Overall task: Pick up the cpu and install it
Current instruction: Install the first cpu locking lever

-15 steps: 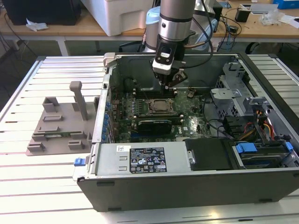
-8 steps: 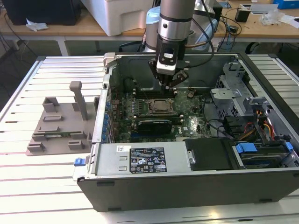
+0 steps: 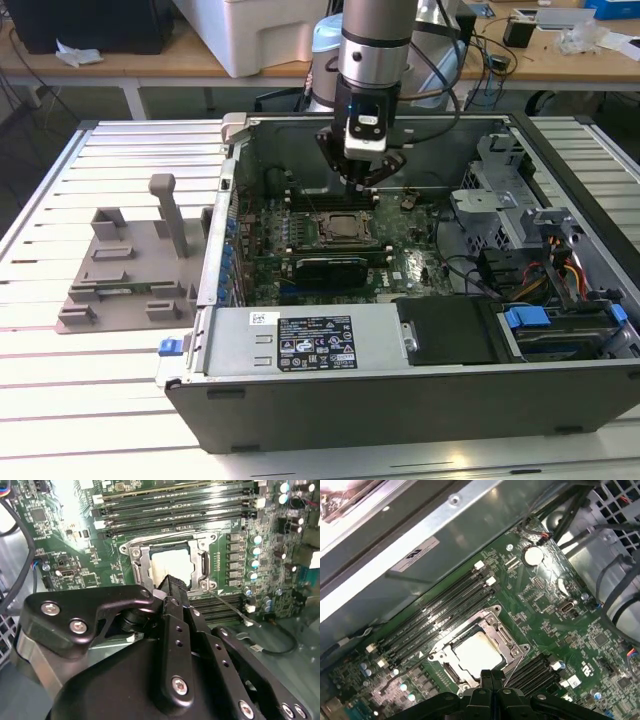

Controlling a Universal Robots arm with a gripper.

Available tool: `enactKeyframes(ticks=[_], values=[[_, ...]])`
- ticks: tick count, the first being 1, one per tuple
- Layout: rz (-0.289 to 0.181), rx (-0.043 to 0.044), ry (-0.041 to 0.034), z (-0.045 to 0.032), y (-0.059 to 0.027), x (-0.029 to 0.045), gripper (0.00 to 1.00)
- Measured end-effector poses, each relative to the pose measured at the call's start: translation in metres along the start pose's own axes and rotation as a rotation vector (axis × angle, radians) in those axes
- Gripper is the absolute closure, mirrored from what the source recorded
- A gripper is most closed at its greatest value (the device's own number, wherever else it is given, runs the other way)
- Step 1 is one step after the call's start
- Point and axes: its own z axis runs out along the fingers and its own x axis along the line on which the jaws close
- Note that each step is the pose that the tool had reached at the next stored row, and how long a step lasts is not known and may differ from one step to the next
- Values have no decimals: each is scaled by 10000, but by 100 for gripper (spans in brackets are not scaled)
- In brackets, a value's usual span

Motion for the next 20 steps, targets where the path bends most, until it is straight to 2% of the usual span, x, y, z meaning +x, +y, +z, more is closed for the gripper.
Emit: enactKeyframes(ticks=[11,14,17,20], values=[[-1613,5,-72,0,0,0,89],[-1892,-157,16,0,0,0,89],[-2275,-192,25,0,0,0,89],[-2666,-275,61,0,0,0,89]])
